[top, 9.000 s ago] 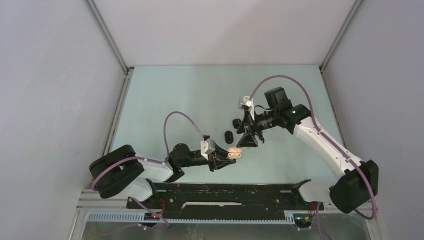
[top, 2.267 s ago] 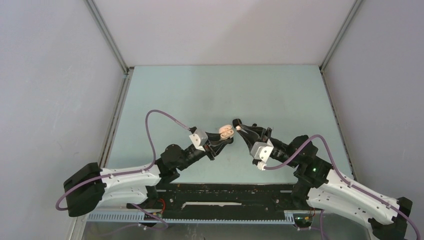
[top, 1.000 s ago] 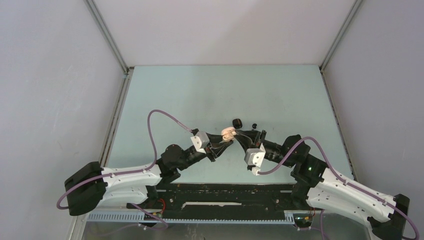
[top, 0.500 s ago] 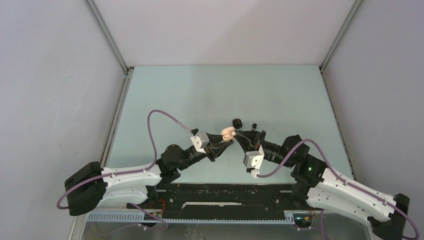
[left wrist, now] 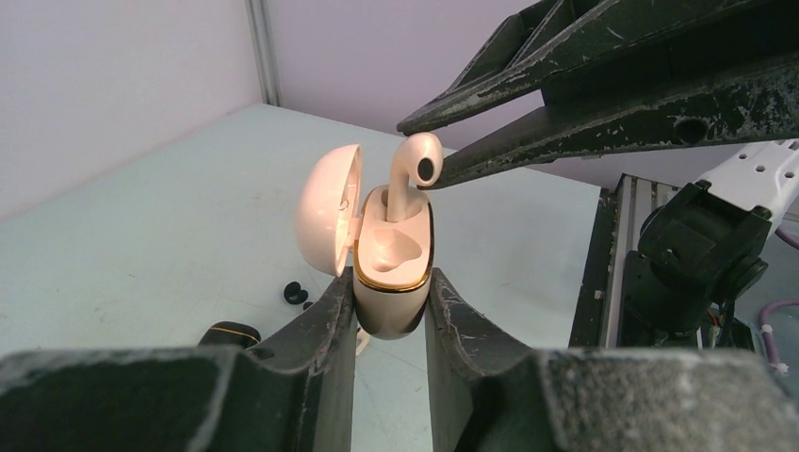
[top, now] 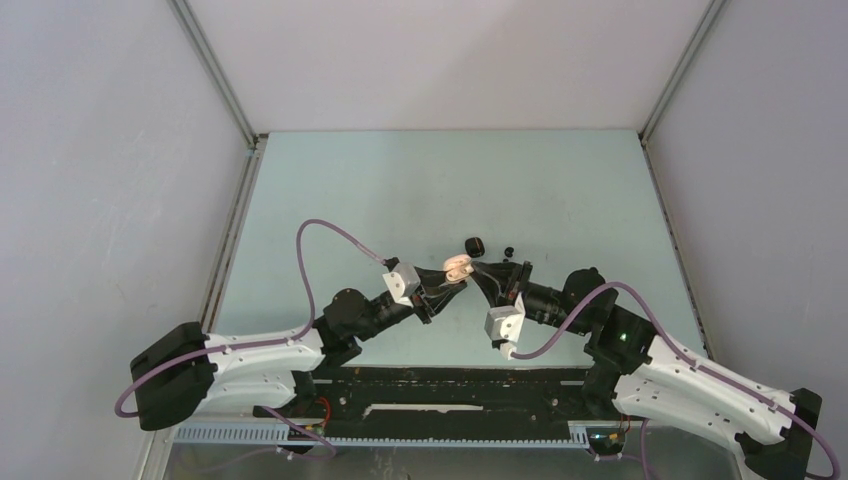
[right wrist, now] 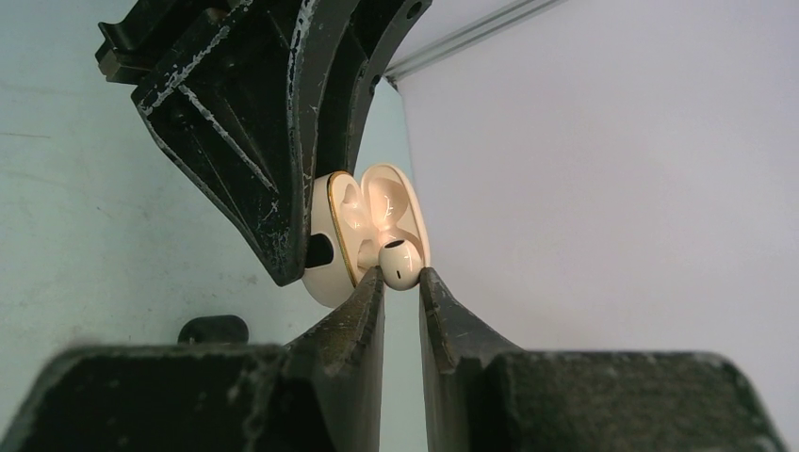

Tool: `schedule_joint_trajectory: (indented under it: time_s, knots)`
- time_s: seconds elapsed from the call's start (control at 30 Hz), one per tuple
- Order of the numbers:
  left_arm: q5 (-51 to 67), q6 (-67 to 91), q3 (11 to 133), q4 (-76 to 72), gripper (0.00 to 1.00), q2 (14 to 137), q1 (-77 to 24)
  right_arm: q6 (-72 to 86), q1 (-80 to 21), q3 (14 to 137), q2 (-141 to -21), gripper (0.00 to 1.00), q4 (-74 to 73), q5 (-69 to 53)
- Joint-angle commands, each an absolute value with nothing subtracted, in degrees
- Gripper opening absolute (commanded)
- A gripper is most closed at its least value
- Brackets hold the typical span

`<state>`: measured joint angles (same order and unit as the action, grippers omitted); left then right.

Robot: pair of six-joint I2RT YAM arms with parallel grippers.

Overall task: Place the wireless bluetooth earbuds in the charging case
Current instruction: Place the earbud in the charging case.

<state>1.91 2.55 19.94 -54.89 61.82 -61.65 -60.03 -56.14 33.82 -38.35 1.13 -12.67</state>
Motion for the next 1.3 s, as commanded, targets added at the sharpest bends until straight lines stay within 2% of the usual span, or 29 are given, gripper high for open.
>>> schedule_joint_trajectory:
  time_s: [0.0, 1.27]
  knots:
    - [1.9, 1.8, 19.8, -57.5, 0.0, 61.6, -61.9, -61.2, -56.4, 37.1, -38.4, 0.0, 0.3, -12.0]
    - [0.3, 1.0, 19.9, -55.0, 0.0, 61.3, -61.9, -70.0, -56.5, 42.2, -41.1, 0.0, -9.7, -9.5]
